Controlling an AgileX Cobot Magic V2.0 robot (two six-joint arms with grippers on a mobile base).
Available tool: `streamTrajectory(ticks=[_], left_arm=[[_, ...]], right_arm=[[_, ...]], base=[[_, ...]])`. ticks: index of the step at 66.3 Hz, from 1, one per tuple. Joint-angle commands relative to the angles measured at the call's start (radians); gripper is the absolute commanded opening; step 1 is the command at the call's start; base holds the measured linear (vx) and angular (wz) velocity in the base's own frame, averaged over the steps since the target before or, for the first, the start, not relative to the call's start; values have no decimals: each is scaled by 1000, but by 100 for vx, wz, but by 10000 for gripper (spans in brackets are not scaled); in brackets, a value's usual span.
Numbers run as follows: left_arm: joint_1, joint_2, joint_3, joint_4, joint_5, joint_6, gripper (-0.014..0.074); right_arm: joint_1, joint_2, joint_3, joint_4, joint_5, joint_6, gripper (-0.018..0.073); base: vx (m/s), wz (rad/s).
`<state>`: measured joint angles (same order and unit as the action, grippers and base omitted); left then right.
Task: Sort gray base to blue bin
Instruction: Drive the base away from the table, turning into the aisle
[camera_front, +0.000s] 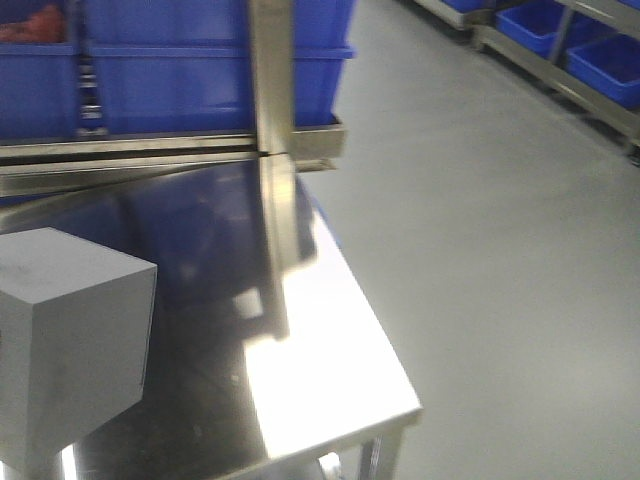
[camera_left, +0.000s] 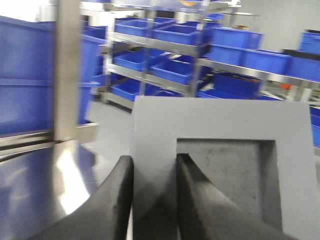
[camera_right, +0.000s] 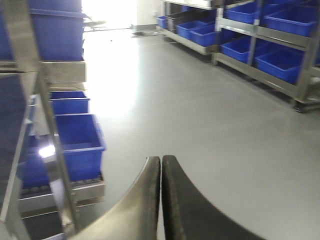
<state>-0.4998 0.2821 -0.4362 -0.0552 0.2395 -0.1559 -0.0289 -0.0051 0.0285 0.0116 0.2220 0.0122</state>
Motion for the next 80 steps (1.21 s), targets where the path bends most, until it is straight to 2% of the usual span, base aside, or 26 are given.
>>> streamTrajectory(ticks=[1, 80], left_arm=[[-5, 5, -30, -6, -105, -7, -6], [-5, 5, -30, -6, -105, -7, -6]], right_arm=[[-3, 18, 1, -5, -72, -12, -5], [-3, 18, 1, -5, -72, -12, -5]], base=[[-14, -64], [-7, -67]])
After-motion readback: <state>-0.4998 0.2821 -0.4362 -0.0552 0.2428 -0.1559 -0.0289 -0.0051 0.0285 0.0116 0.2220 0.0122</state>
